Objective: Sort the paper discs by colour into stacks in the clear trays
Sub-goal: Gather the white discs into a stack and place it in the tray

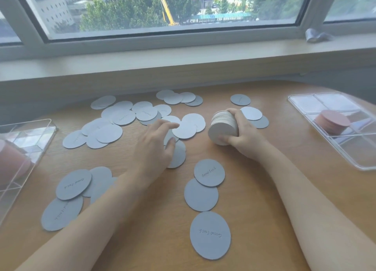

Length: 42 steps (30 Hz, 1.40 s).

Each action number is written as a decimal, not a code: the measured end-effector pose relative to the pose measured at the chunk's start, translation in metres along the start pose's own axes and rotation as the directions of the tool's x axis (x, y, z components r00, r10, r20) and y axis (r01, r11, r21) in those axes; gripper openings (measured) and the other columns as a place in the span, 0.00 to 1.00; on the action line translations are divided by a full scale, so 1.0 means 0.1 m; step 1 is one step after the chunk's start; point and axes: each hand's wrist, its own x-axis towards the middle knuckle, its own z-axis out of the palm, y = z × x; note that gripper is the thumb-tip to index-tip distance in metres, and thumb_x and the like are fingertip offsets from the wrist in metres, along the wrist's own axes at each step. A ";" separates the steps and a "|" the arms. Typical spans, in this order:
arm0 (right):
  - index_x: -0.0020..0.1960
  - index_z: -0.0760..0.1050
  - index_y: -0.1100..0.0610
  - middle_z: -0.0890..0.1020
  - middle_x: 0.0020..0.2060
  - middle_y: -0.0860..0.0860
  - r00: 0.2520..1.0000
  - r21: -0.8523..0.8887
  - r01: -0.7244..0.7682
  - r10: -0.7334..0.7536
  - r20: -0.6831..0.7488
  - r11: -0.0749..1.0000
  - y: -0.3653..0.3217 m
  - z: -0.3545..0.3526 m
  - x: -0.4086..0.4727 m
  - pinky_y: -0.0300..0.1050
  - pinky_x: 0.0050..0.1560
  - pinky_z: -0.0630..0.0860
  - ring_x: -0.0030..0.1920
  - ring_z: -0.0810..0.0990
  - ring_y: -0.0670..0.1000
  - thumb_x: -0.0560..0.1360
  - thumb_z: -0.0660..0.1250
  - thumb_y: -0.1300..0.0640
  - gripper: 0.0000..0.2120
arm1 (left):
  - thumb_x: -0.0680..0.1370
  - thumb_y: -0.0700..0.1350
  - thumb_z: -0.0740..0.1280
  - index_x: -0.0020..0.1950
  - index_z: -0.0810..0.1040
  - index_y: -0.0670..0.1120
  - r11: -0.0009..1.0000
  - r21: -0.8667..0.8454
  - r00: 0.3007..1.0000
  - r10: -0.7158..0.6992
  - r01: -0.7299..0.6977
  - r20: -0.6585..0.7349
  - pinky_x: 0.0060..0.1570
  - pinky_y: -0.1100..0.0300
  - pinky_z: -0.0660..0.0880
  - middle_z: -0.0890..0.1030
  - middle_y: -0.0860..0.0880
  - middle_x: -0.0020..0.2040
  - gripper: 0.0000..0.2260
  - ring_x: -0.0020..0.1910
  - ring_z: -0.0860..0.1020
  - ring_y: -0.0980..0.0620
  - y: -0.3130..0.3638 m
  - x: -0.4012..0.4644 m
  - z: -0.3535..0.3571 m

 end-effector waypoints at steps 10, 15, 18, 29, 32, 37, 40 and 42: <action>0.70 0.60 0.43 0.71 0.63 0.47 0.999 -0.003 0.032 -0.032 0.019 0.999 0.02 -0.01 0.01 0.53 0.66 0.69 0.63 0.72 0.50 0.73 0.73 0.51 0.31 | 0.80 0.43 0.65 0.79 0.62 0.54 0.965 0.264 0.754 -0.185 0.016 0.631 0.70 0.51 0.64 0.64 0.54 0.77 0.28 0.74 0.64 0.48 0.03 1.17 0.07; 0.72 0.61 0.48 0.69 0.65 0.46 0.998 -0.014 0.067 -0.067 0.007 0.998 0.00 0.02 0.01 0.49 0.68 0.66 0.66 0.67 0.50 0.74 0.72 0.53 0.31 | 0.76 0.48 0.71 0.72 0.69 0.49 0.938 0.342 0.706 -0.205 -0.056 0.678 0.63 0.45 0.71 0.70 0.51 0.67 0.25 0.64 0.71 0.45 0.06 1.31 0.20; 0.72 0.61 0.47 0.69 0.65 0.47 0.996 -0.036 0.085 -0.085 -0.002 0.996 -0.01 0.04 0.02 0.52 0.69 0.65 0.67 0.66 0.51 0.73 0.73 0.52 0.32 | 0.75 0.50 0.73 0.67 0.74 0.49 0.945 0.326 0.718 -0.236 0.014 0.655 0.62 0.47 0.73 0.71 0.50 0.61 0.22 0.60 0.72 0.46 0.03 1.32 0.20; 0.74 0.62 0.46 0.69 0.63 0.42 0.991 -0.003 0.128 -0.127 0.033 0.992 -0.08 0.05 0.00 0.41 0.66 0.62 0.63 0.66 0.42 0.73 0.73 0.58 0.34 | 0.76 0.46 0.73 0.49 0.78 0.50 0.931 -0.251 0.934 -0.184 0.266 0.306 0.43 0.57 0.72 0.82 0.50 0.49 0.06 0.40 0.77 0.53 0.05 0.90 0.21; 0.74 0.63 0.45 0.69 0.61 0.39 0.992 0.041 0.116 -0.118 0.050 0.992 -0.09 0.04 -0.02 0.38 0.63 0.62 0.61 0.66 0.39 0.73 0.73 0.60 0.34 | 0.76 0.44 0.73 0.48 0.78 0.49 0.893 -0.358 0.949 -0.189 0.274 0.254 0.39 0.58 0.72 0.82 0.52 0.45 0.05 0.37 0.77 0.52 0.12 0.74 0.23; 0.68 0.69 0.43 0.76 0.61 0.40 0.992 0.120 0.111 -0.117 0.051 0.987 -0.09 0.01 -0.03 0.46 0.64 0.73 0.61 0.74 0.42 0.70 0.75 0.60 0.31 | 0.76 0.44 0.72 0.45 0.78 0.52 0.863 -0.407 0.954 -0.270 0.299 0.128 0.37 0.56 0.73 0.80 0.58 0.39 0.05 0.33 0.76 0.53 0.11 0.60 0.28; 0.69 0.69 0.44 0.77 0.61 0.42 0.989 0.129 0.127 -0.136 0.065 0.984 -0.10 0.03 -0.04 0.47 0.64 0.73 0.61 0.74 0.42 0.70 0.75 0.61 0.32 | 0.76 0.45 0.72 0.46 0.78 0.53 0.845 -0.447 0.952 -0.299 0.293 0.059 0.41 0.54 0.74 0.83 0.54 0.41 0.04 0.38 0.78 0.47 0.12 0.53 0.34; 0.68 0.70 0.45 0.77 0.60 0.41 0.990 0.150 0.119 -0.129 0.062 0.982 -0.10 0.02 -0.05 0.49 0.63 0.74 0.61 0.75 0.43 0.70 0.75 0.63 0.31 | 0.77 0.45 0.72 0.48 0.78 0.52 0.831 -0.476 0.946 -0.324 0.287 0.005 0.41 0.61 0.73 0.83 0.55 0.42 0.04 0.39 0.78 0.49 0.17 0.48 0.40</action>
